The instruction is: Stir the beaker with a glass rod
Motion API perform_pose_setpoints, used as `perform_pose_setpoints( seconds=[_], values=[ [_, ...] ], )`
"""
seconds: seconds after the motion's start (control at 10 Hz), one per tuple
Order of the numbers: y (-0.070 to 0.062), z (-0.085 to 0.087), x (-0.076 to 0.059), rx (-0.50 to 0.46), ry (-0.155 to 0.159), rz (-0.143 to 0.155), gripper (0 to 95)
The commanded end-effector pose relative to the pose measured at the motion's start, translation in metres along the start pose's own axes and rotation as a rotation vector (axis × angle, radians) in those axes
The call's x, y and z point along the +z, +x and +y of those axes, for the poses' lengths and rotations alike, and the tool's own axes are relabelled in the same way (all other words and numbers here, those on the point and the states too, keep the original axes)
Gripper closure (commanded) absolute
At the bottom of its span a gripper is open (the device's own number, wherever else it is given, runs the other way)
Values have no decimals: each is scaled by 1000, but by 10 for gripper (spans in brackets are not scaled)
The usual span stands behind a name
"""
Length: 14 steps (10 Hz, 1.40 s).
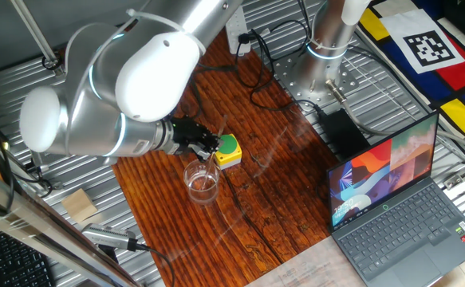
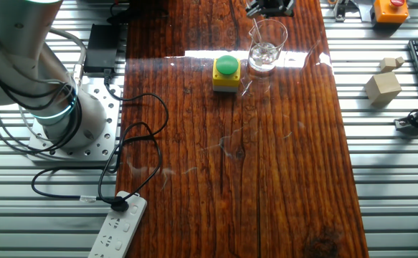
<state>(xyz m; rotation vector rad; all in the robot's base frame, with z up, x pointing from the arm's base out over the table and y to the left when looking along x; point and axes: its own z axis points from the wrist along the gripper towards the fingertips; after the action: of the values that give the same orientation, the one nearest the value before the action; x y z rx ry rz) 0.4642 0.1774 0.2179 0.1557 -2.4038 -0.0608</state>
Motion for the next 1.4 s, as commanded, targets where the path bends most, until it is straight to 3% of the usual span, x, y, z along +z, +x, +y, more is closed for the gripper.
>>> perform_pose_setpoints(
  seconds=[0.1,0.5,0.9,1.4],
  values=[
    [-3,-1,-4,-1,0,0,950],
    [-9,1,-5,19,-10,-8,950],
    [-11,6,-4,46,-24,-45,950],
    [-5,9,6,71,-36,-75,950]
  ],
)
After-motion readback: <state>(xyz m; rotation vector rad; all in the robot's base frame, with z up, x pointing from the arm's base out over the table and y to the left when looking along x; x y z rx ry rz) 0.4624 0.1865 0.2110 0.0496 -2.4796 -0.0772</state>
